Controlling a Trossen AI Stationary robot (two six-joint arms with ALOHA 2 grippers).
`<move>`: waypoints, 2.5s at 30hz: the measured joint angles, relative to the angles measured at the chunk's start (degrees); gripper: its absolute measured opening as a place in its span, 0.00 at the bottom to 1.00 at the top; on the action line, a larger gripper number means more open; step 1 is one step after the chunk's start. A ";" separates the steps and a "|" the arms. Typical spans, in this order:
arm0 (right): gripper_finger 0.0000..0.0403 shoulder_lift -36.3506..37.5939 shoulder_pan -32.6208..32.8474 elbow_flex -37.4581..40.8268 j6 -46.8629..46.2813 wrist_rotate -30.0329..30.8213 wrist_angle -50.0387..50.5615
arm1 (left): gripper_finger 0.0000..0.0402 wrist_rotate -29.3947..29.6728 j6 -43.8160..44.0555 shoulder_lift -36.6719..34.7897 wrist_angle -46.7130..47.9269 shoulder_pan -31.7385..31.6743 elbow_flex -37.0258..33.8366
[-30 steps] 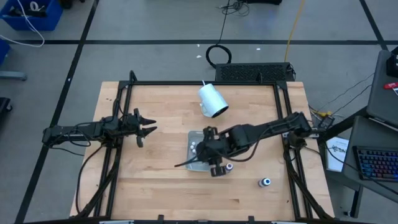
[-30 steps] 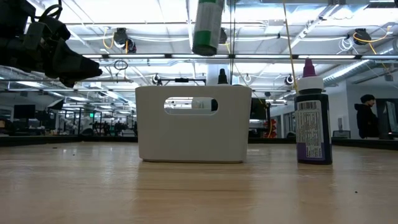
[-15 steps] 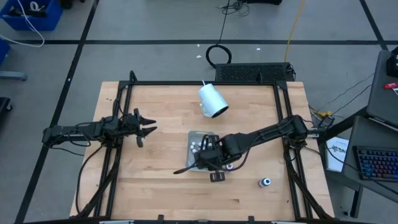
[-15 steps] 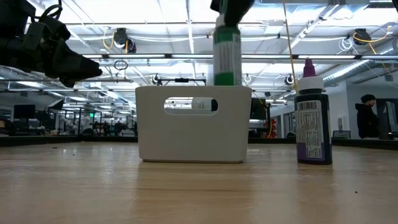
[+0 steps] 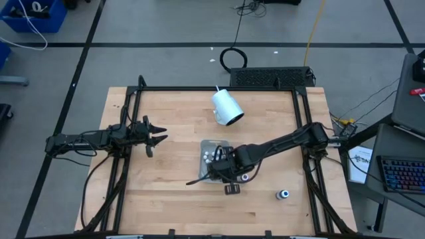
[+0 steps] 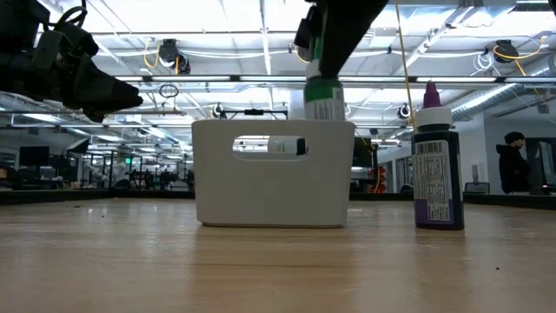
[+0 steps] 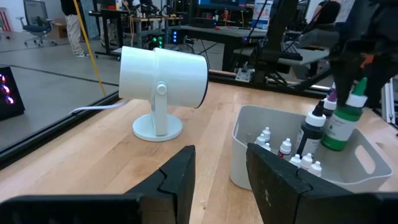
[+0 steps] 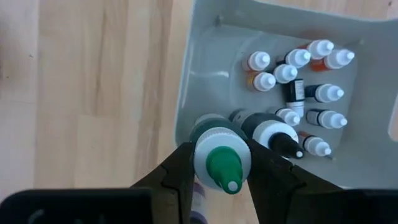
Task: Pick & Place food coloring
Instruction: Put the big green food coloring bottle into the gray bin
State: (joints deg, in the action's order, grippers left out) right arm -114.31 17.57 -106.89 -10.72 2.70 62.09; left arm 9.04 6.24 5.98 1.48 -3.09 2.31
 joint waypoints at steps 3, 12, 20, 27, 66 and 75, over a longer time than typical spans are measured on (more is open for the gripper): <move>0.27 0.01 -0.53 1.63 0.32 -1.65 -1.32 | 0.37 0.00 0.00 0.00 0.00 0.00 0.00; 0.27 0.05 -1.65 6.25 1.03 -5.53 -5.92 | 0.37 0.00 0.00 0.00 0.00 0.02 0.00; 0.27 0.06 -1.87 9.25 1.14 -6.19 -8.13 | 0.37 0.00 0.00 0.02 0.00 0.01 0.00; 0.27 0.12 -1.87 9.44 1.32 -6.17 -8.53 | 0.37 0.00 0.00 0.00 0.00 0.00 0.00; 0.37 0.03 -1.74 9.53 -1.04 -6.00 -8.72 | 0.37 0.00 0.00 0.02 0.00 0.00 0.00; 0.42 0.13 -1.59 9.53 -2.34 -6.12 -8.66 | 0.37 0.00 0.00 0.02 0.02 0.02 0.00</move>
State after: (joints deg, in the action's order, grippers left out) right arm -114.18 15.98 -97.36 -13.06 -3.42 53.43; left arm 9.04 6.24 6.00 1.50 -3.07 2.31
